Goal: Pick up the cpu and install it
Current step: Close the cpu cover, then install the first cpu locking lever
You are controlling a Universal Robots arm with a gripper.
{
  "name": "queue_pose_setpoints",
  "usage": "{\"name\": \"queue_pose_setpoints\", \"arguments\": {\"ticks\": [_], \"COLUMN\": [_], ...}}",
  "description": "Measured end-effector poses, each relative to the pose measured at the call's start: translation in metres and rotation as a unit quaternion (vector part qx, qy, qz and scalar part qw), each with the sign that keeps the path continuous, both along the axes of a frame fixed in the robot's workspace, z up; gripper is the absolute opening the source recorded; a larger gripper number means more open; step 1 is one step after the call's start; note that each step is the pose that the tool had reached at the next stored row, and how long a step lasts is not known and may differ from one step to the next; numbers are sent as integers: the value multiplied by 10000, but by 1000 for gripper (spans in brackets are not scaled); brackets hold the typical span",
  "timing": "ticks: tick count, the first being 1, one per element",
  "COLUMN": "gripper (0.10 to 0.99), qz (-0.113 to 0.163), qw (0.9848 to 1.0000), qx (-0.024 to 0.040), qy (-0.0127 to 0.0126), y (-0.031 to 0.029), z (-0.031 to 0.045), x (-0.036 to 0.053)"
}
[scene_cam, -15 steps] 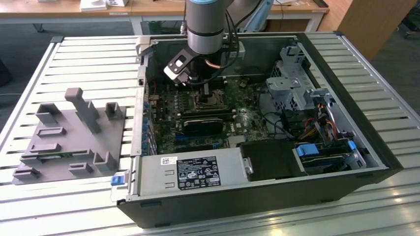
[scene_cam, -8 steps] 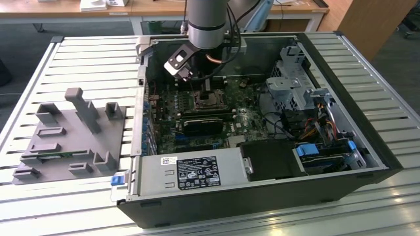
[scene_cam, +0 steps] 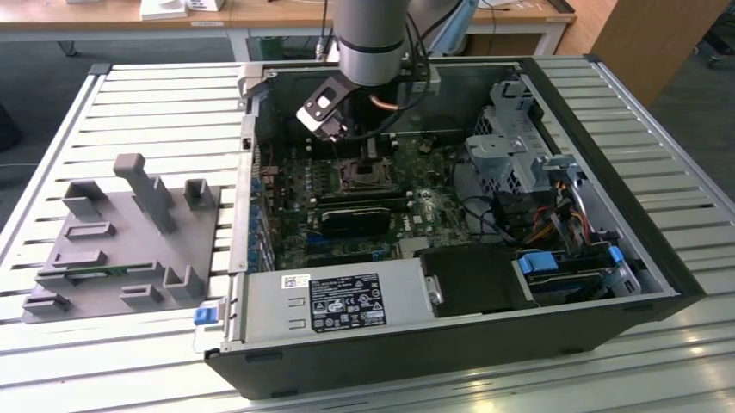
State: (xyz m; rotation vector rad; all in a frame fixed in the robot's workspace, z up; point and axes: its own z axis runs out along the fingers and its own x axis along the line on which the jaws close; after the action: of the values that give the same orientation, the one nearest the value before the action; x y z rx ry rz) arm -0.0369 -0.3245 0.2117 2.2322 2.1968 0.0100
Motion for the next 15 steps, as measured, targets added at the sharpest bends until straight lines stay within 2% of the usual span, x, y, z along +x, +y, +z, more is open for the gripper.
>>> {"name": "queue_pose_setpoints", "arguments": {"ticks": [15], "gripper": [106], "qz": [0], "qw": [10000], "qx": [2], "qy": [0], "y": [0], "z": [21], "x": [28]}}
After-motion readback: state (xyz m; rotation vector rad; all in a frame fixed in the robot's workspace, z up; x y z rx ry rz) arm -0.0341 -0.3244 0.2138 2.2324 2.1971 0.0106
